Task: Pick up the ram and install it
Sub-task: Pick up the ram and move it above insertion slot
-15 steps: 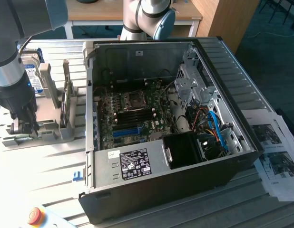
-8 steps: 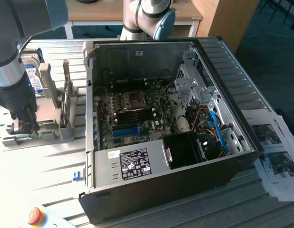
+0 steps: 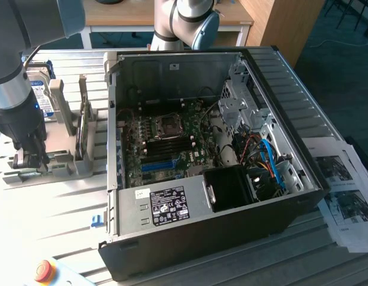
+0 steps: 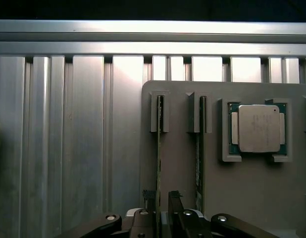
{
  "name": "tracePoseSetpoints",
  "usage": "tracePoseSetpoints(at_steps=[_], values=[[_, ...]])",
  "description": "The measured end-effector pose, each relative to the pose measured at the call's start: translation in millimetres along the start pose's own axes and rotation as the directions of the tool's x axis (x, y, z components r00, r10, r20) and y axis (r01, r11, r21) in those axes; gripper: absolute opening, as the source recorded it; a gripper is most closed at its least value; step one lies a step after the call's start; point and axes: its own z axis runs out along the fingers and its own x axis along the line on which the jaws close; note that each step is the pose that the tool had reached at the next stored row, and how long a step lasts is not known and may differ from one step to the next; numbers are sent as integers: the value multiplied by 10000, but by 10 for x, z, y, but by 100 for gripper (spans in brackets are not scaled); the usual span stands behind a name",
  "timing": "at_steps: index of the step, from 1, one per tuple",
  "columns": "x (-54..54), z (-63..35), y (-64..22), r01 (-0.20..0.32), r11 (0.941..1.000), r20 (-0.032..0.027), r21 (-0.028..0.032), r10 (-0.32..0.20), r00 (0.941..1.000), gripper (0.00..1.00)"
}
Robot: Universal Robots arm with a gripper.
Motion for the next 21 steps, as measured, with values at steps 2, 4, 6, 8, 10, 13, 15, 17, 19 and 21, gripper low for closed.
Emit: tracePoseSetpoints(at_steps=[2, 4, 6, 8, 10, 13, 15, 17, 19, 21], values=[[1, 3, 0, 0, 10000, -3, -1, 0, 10000, 25], [1, 5, 0, 0, 10000, -4, 0, 0, 10000, 25], [1, 5, 0, 0, 10000, -3, 0, 0, 10000, 25], [1, 5, 0, 0, 10000, -3, 0, 0, 10000, 25], [1, 5, 0, 0, 10000, -3, 0, 0, 10000, 25], [0, 6, 0, 0, 10000, -4, 1, 0, 10000, 24], [0, 6, 0, 0, 10000, -4, 1, 0, 10000, 24], [0, 6, 0, 0, 10000, -5, 0, 0, 10000, 16], [0, 6, 0, 0, 10000, -5, 0, 0, 10000, 16], [0, 6, 0, 0, 10000, -5, 0, 0, 10000, 16]])
